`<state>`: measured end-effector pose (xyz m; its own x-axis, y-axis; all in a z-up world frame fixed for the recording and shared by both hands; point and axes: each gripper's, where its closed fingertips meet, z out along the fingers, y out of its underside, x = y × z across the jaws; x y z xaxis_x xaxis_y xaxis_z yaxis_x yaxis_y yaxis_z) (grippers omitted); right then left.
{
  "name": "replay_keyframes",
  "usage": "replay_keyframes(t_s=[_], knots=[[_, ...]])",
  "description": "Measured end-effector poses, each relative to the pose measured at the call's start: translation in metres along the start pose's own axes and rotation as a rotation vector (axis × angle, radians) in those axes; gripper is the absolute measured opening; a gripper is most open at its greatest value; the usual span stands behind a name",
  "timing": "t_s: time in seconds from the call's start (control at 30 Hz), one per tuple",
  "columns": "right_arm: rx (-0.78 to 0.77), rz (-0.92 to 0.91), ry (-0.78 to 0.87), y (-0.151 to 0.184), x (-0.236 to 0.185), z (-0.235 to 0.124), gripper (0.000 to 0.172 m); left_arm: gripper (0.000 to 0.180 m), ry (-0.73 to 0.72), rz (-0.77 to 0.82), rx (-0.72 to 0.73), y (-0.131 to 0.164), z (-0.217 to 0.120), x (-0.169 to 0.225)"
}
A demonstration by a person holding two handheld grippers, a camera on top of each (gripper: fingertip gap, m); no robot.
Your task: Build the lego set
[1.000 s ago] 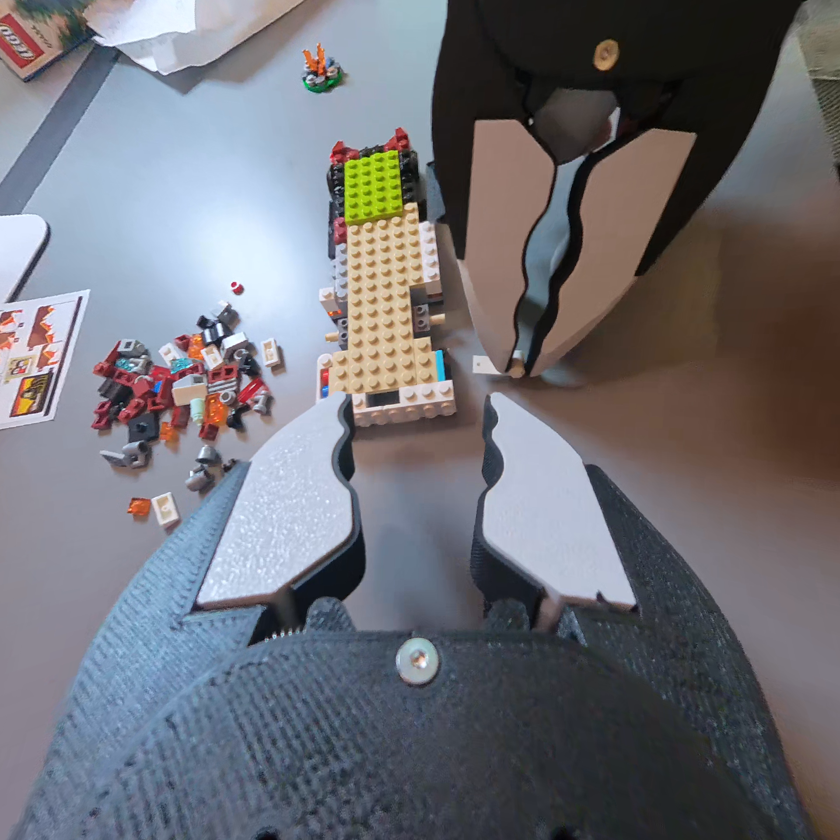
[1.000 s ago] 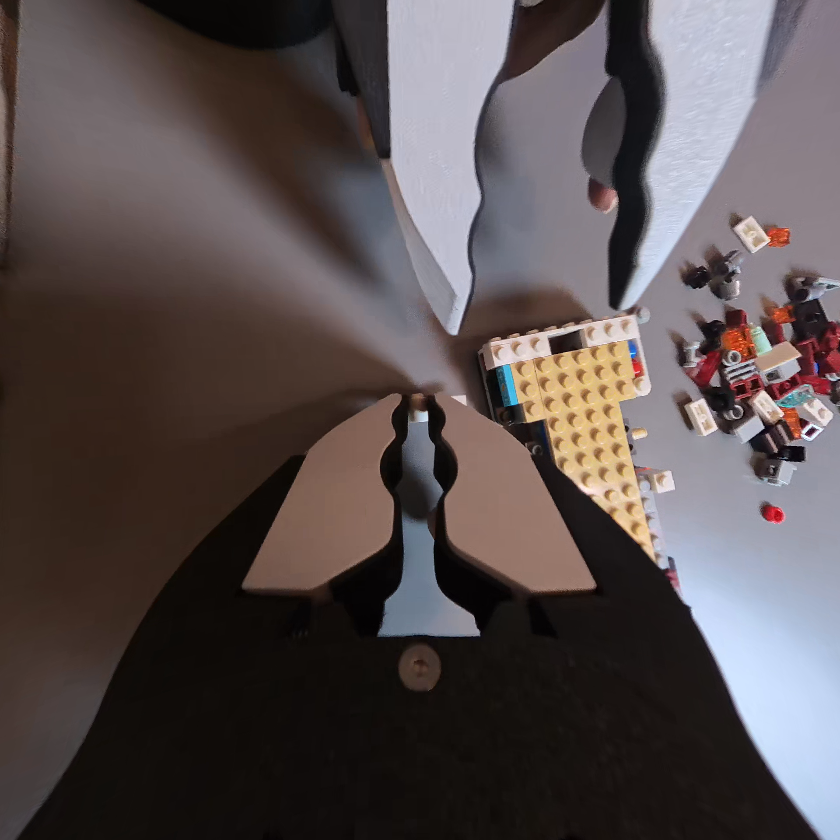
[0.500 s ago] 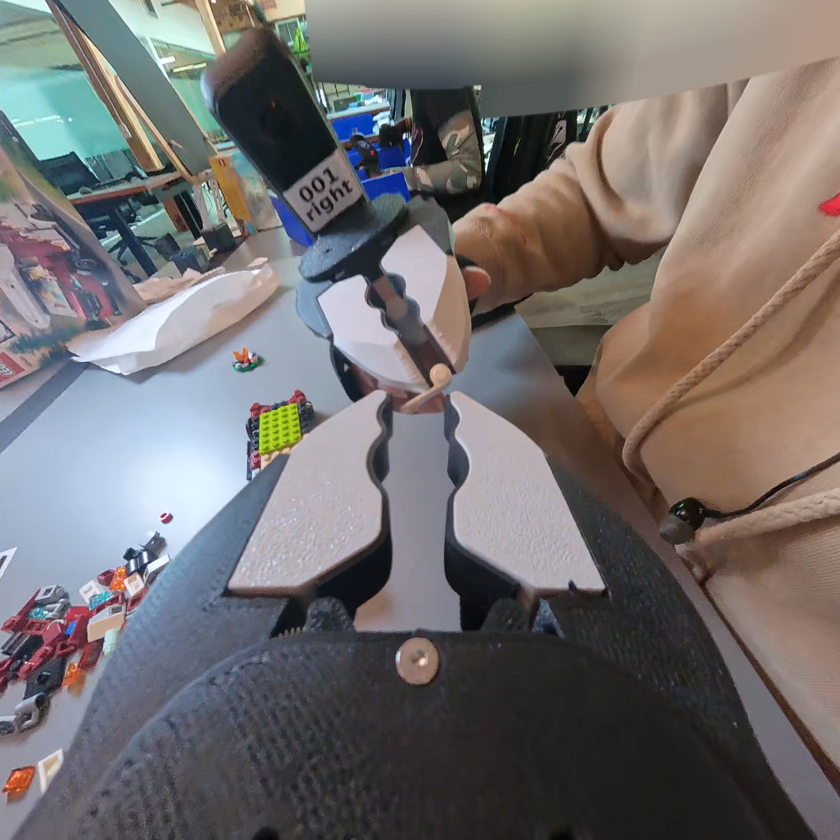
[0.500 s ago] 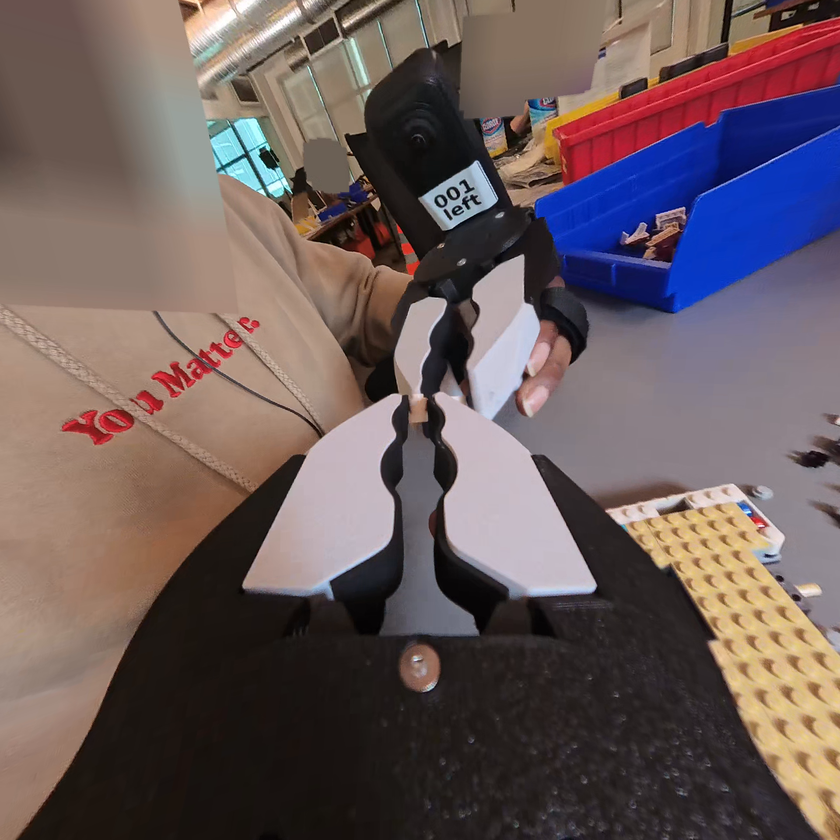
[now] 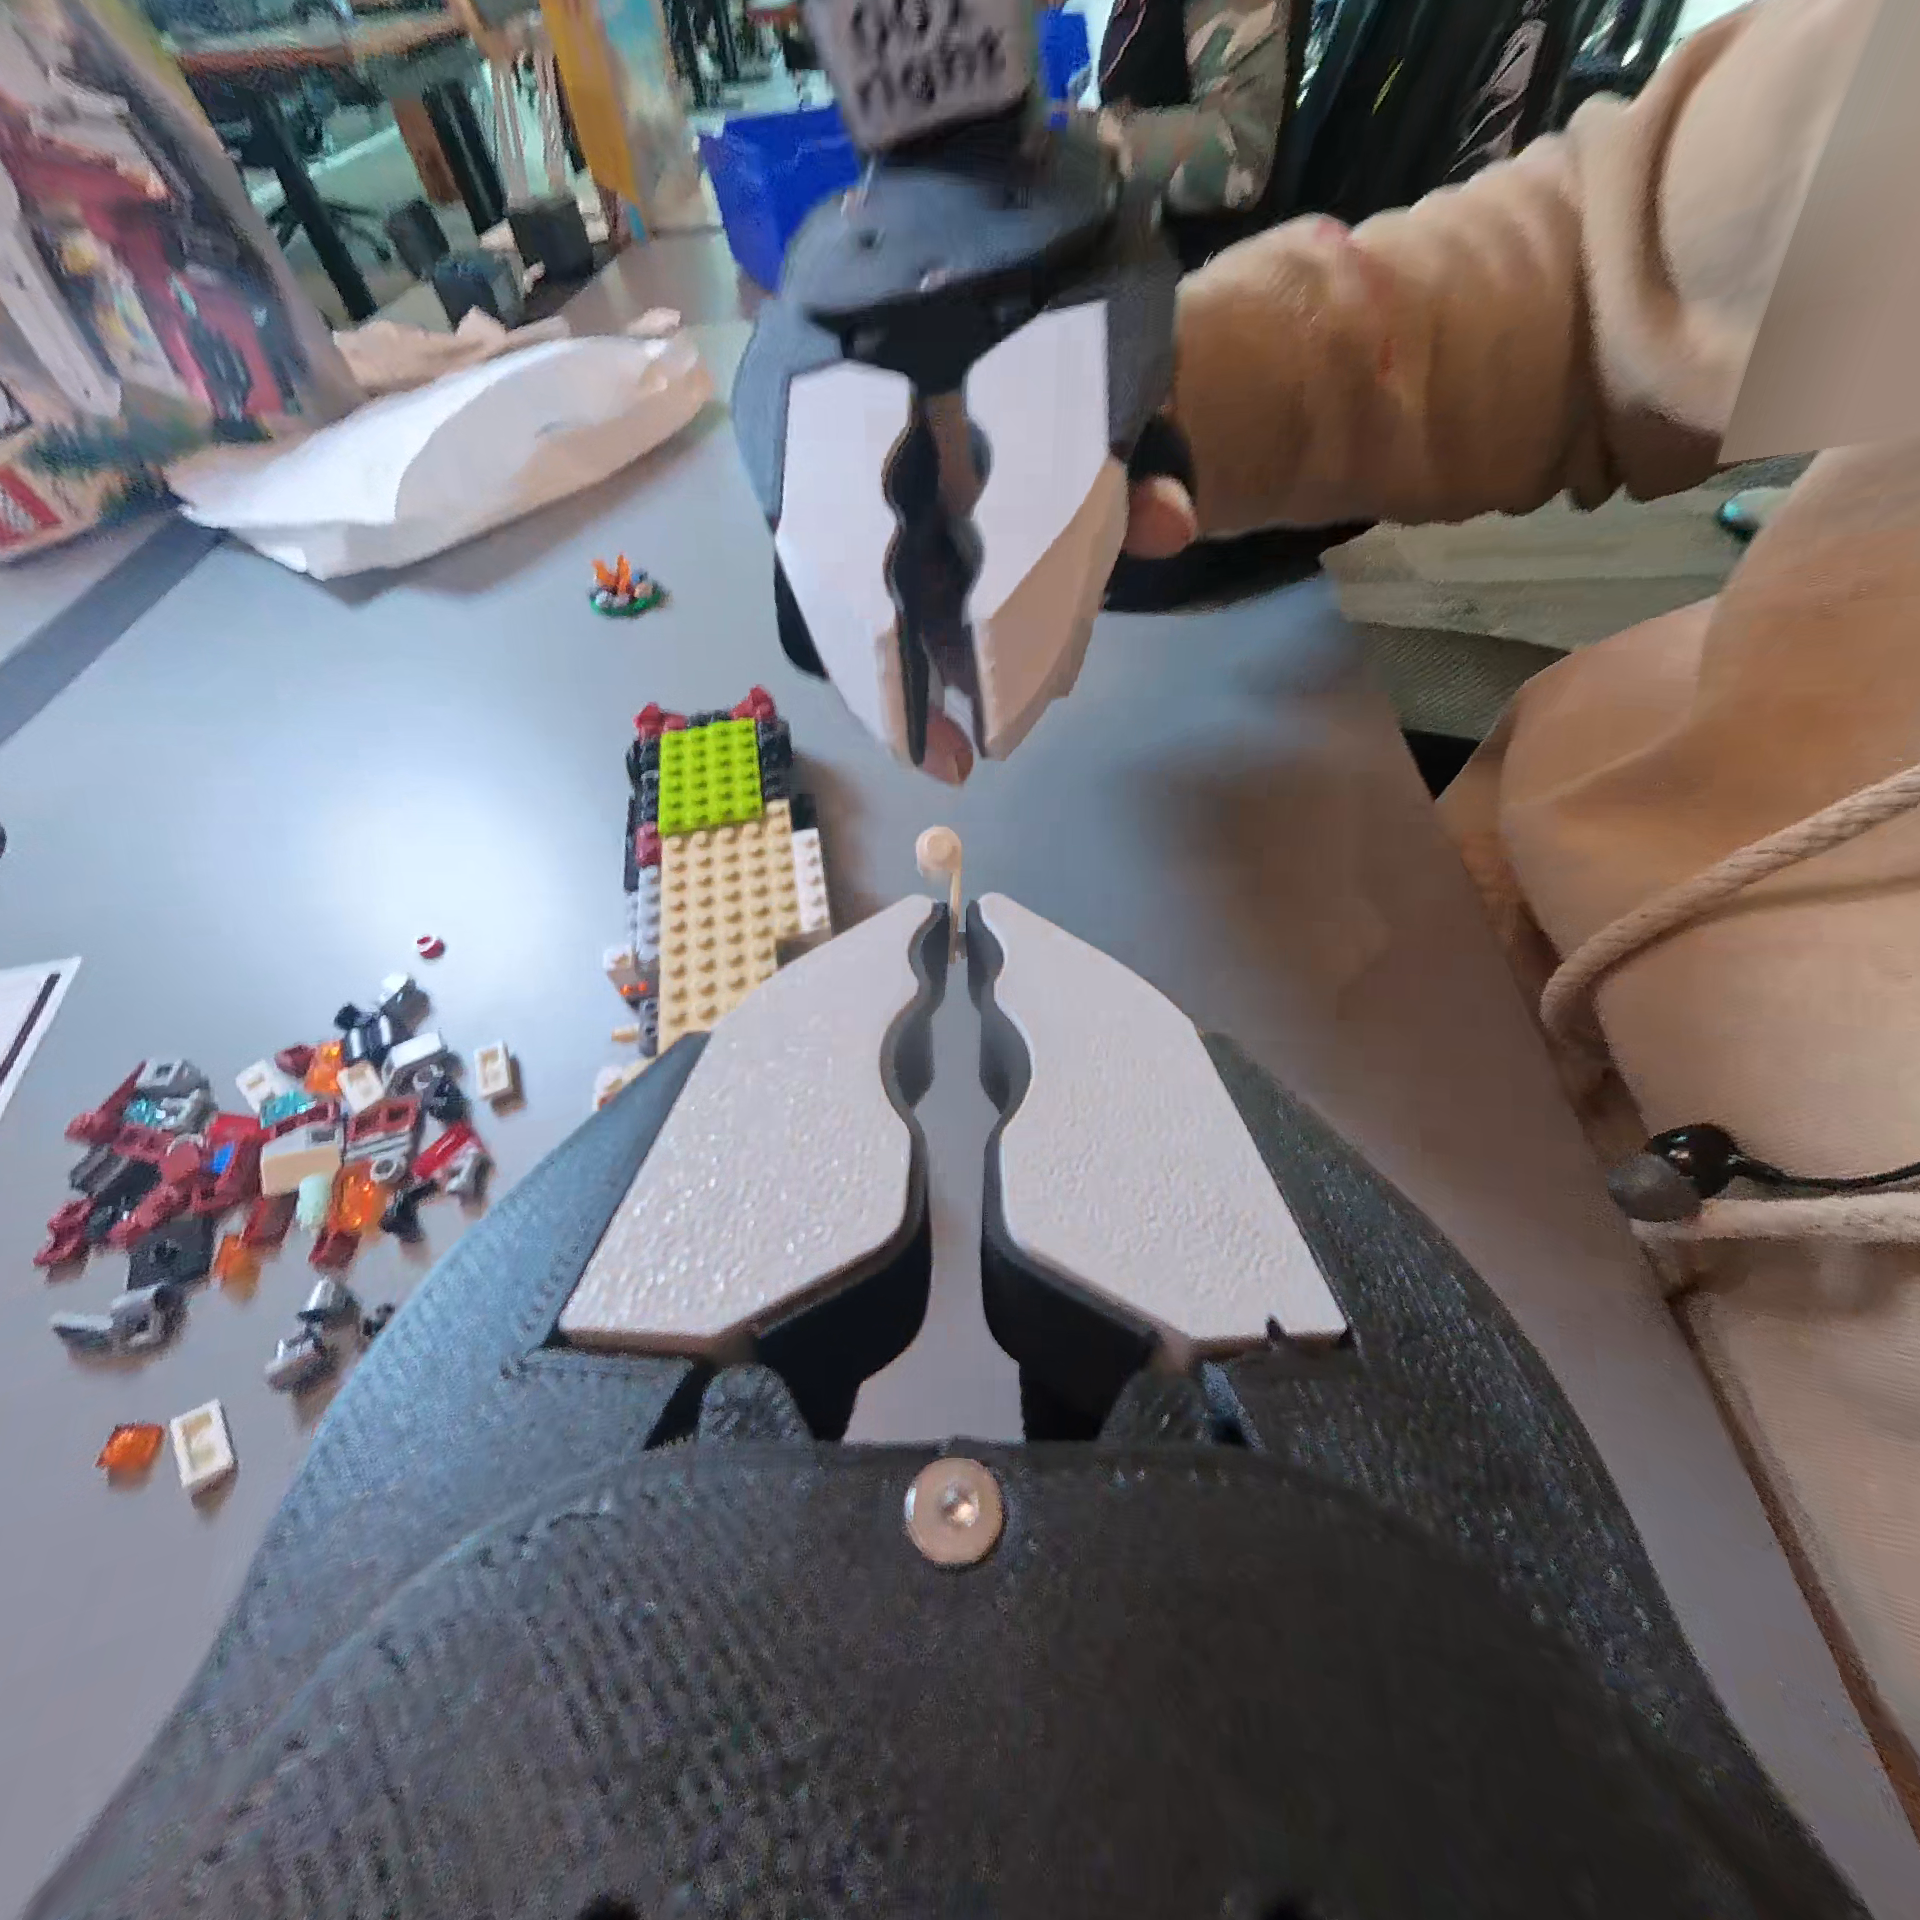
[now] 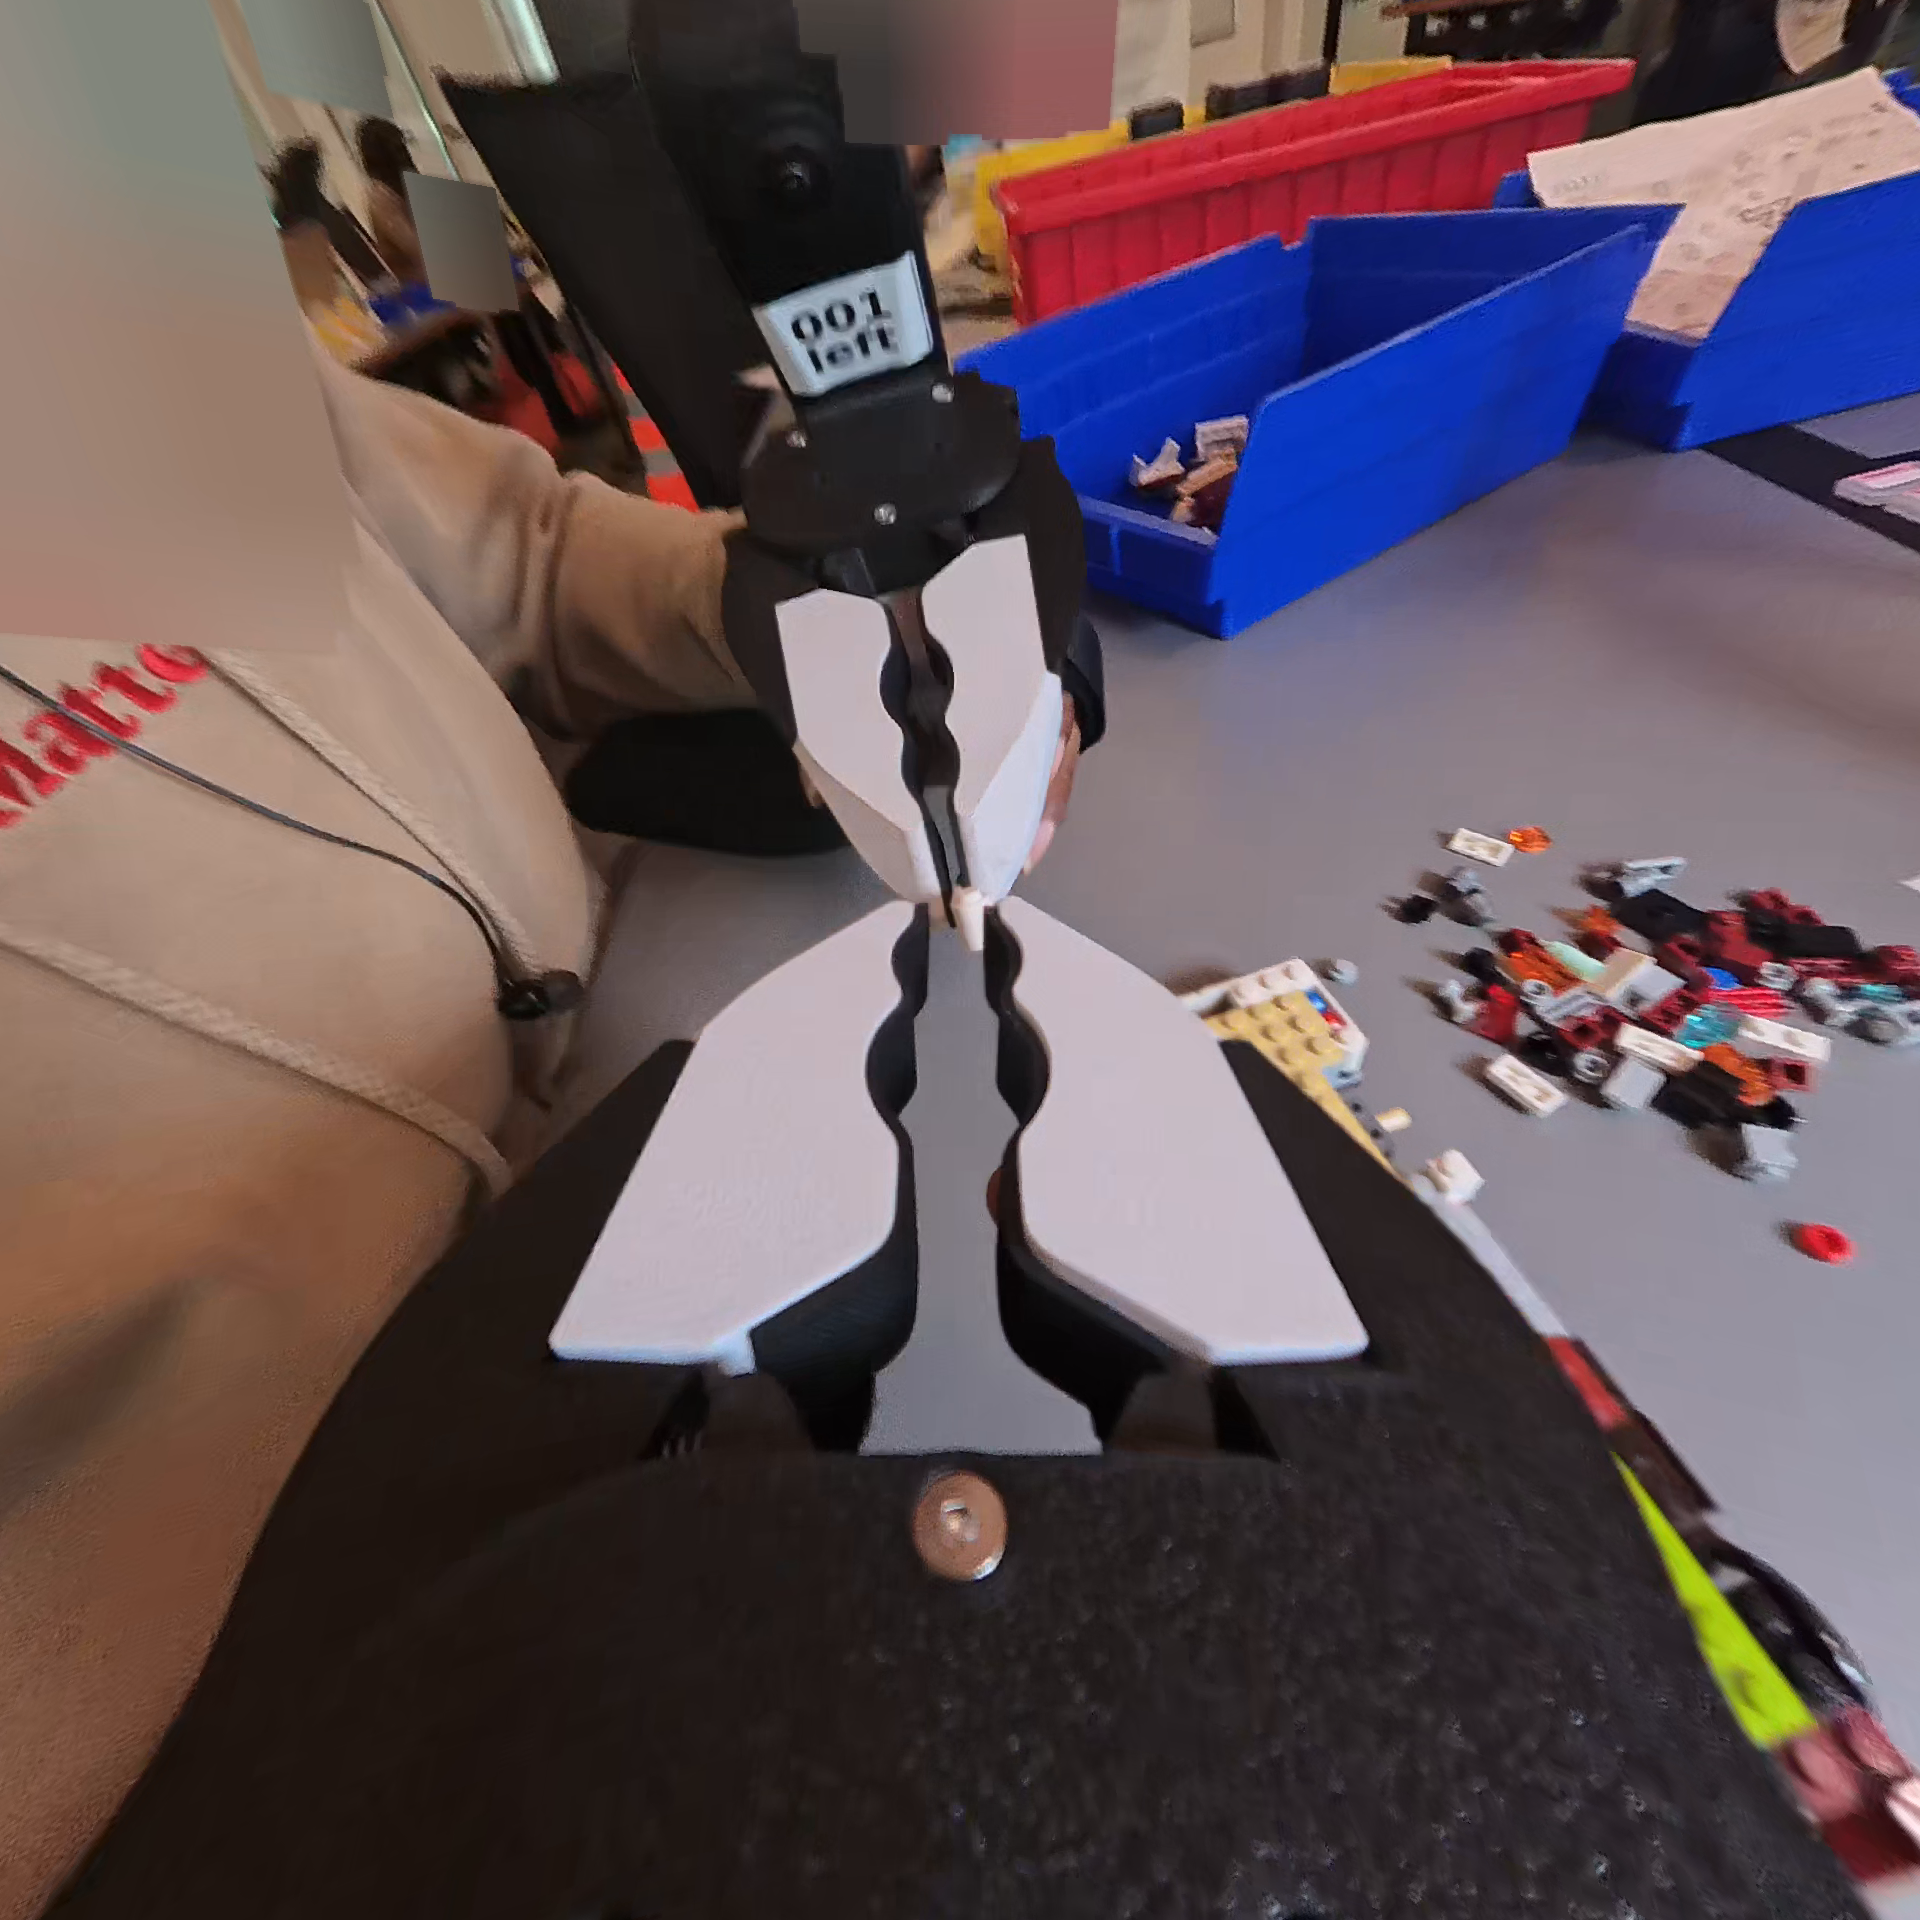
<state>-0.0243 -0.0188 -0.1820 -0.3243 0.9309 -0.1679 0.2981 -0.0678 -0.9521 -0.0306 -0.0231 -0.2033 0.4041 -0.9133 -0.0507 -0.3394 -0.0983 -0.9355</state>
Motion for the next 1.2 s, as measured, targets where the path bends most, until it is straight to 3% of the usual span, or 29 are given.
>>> replay_keyframes(t_s=[0.23, 0.53, 0.7, 0.87, 1.2], knots=[[-0.309, -0.262, 0.136, 0.027, 0.008, 0.017, 0.011, 0.003, -0.024, 0.026, -0.12, 0.022, 0.01, -0.003], [-0.366, -0.271, 0.145, 0.04, 0.02, 0.024, 0.004, 0.004, -0.045, 0.025, -0.151, 0.031, 0.012, -0.008], [-0.421, -0.282, 0.156, 0.056, 0.037, 0.021, 0.004, 0.037, -0.144, -0.008, -0.144, 0.035, 0.005, -0.032], [-0.475, -0.314, 0.11, 0.067, 0.042, 0.027, 0.004, 0.075, -0.169, -0.082, -0.237, 0.058, 0.013, -0.044], [-0.523, -0.331, 0.113, 0.061, 0.048, 0.03, 0.004, 0.078, -0.24, -0.078, -0.275, 0.063, 0.021, -0.063]])
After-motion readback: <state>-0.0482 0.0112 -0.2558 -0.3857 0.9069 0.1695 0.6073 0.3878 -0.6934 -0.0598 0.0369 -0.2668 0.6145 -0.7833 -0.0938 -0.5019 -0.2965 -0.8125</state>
